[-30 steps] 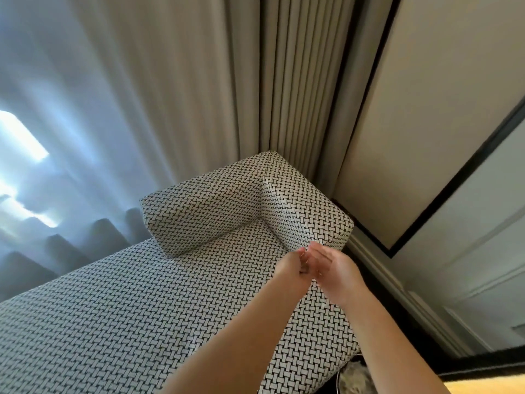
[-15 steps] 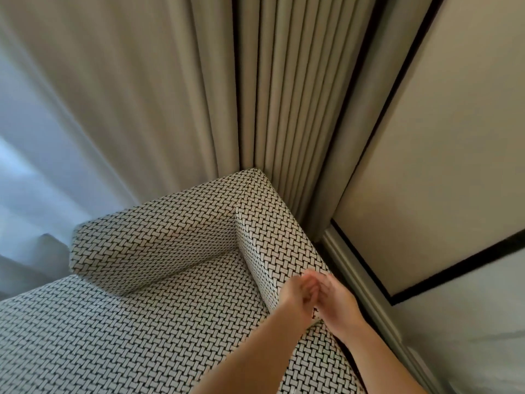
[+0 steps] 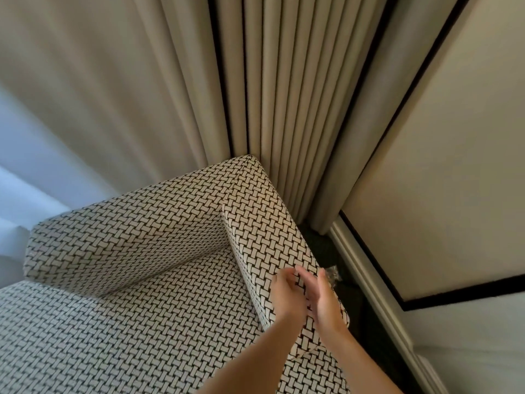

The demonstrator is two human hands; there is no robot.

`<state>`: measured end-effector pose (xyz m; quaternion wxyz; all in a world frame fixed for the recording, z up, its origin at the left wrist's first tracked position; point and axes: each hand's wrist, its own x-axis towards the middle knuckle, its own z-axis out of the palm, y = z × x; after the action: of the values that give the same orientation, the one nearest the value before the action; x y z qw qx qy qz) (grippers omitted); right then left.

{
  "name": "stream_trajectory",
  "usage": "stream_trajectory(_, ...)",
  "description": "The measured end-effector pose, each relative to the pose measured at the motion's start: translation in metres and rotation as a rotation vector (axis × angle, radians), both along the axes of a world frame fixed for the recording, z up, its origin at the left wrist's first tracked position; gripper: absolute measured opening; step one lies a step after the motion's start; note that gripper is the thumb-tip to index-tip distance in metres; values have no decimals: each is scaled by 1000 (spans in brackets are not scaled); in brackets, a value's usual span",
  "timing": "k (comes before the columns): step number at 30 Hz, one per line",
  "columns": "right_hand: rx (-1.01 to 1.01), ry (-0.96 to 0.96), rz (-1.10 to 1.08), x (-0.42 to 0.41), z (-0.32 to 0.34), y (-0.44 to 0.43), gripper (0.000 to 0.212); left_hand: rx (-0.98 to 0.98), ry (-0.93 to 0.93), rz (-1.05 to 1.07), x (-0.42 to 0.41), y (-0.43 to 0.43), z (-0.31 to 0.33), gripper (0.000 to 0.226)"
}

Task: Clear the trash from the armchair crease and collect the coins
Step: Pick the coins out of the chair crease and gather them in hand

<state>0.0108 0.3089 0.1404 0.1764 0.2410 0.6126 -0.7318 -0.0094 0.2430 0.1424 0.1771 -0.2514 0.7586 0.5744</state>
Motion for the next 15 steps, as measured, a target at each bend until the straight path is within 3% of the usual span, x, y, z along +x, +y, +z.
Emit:
stream_trajectory(4, -9, 42, 9, 1, -11, -4, 61, -318, 258, -314, 20, 3, -35, 58)
stream_trajectory(9, -106, 109, -64, 8, -24, -4, 62, -665, 425, -633, 32, 0, -64, 85)
stream_trajectory(12, -114, 152, -83, 10, -25, -3, 60, -748, 484, -667, 30, 3, -67, 78)
stream_trajectory(15, -39, 193, -20, 11, -27, 4, 57, -746, 540, -561, 25, 8, -65, 72)
